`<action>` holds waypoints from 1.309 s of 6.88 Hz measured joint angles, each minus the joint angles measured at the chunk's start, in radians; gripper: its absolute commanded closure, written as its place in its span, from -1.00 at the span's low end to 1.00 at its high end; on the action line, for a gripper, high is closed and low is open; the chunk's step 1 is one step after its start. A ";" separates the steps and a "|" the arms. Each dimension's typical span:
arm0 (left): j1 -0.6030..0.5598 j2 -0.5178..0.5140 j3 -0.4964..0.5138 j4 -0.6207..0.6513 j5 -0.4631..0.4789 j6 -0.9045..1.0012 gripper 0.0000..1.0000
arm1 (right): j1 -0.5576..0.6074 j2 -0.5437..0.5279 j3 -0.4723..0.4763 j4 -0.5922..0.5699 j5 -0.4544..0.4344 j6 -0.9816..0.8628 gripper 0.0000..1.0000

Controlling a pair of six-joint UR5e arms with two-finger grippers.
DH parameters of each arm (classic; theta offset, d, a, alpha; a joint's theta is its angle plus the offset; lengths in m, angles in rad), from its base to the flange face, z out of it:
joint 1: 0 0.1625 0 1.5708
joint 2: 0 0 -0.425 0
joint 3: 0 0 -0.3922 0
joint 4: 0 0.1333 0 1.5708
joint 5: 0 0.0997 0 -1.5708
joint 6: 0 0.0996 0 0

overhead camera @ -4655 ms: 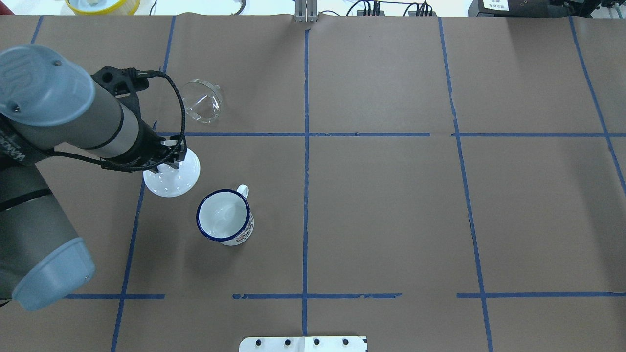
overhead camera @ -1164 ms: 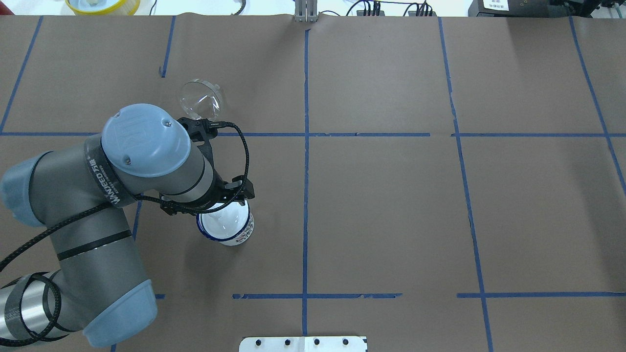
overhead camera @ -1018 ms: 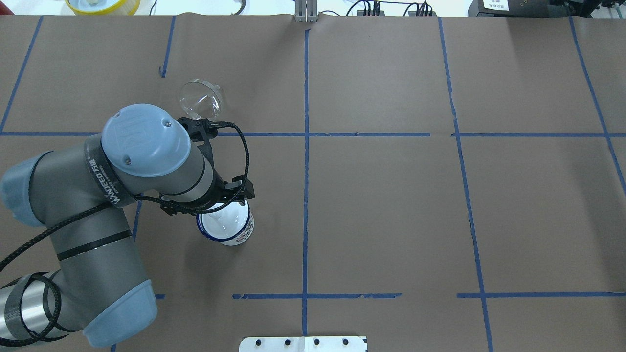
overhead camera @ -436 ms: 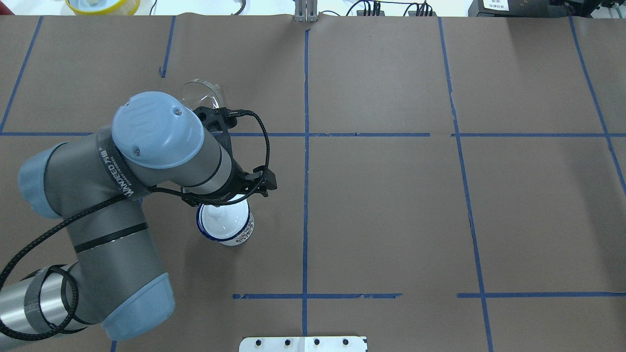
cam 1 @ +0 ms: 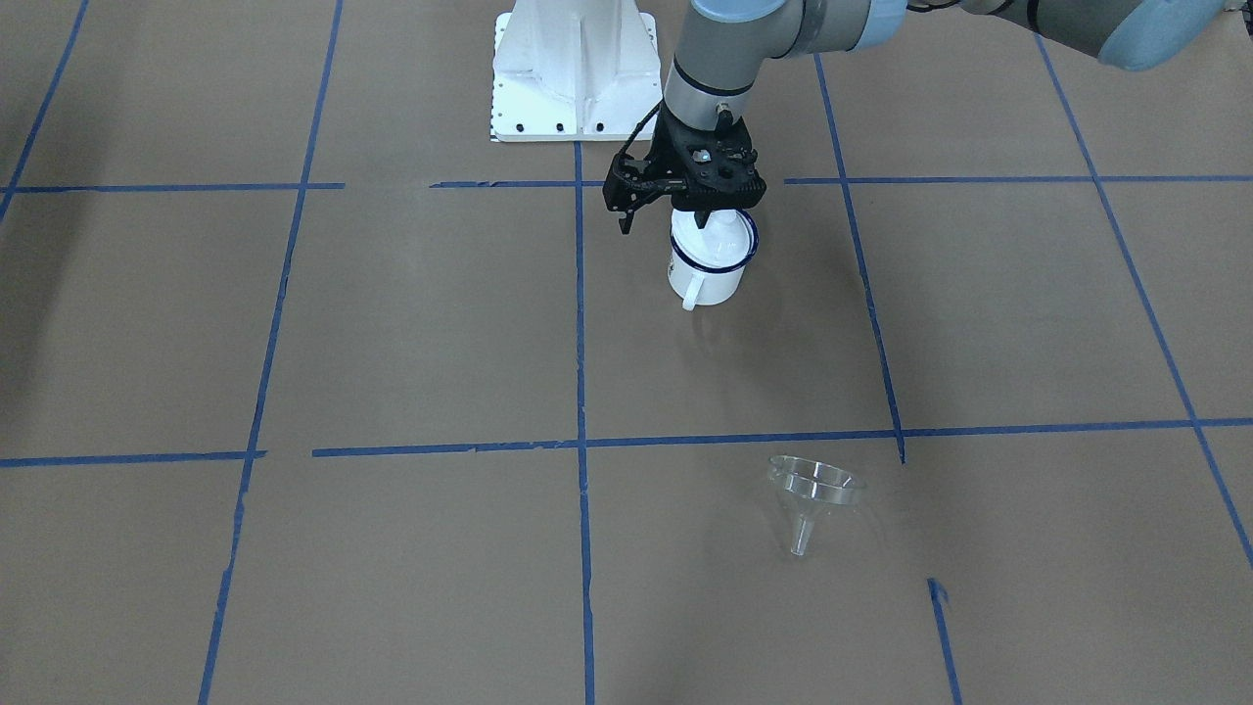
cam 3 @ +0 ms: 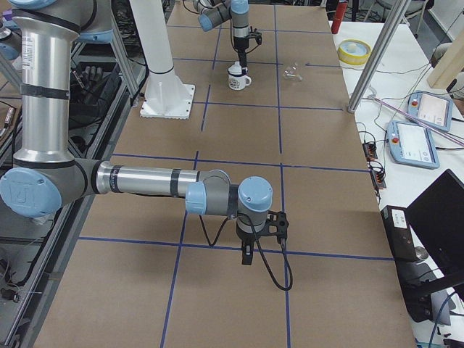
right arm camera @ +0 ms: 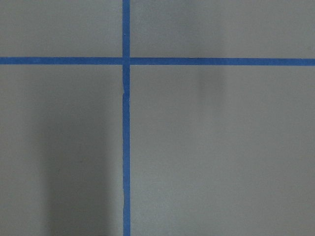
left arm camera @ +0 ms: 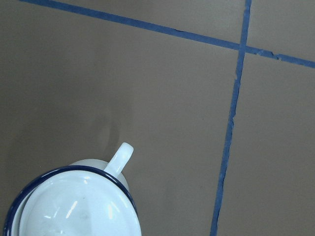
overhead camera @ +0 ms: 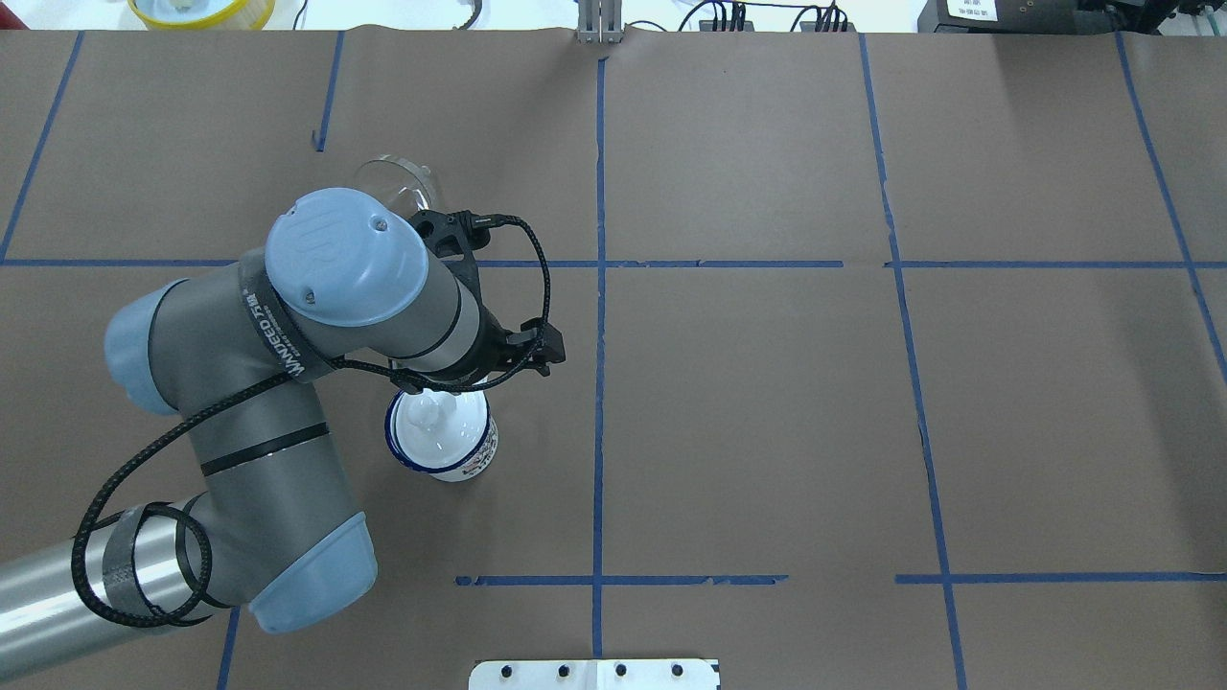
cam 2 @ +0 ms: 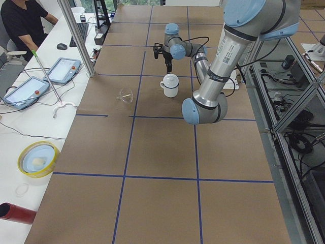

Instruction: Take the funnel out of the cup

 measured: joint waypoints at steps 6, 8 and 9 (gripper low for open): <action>0.003 0.008 0.055 -0.079 0.000 -0.012 -1.00 | 0.000 0.000 0.000 0.000 0.000 0.000 -1.00; 0.005 0.011 0.057 -0.080 0.000 -0.013 -1.00 | 0.000 0.000 0.000 0.000 0.000 0.000 -1.00; 0.006 0.010 0.056 -0.080 0.000 -0.013 -1.00 | 0.000 0.000 0.000 0.000 0.000 0.000 -1.00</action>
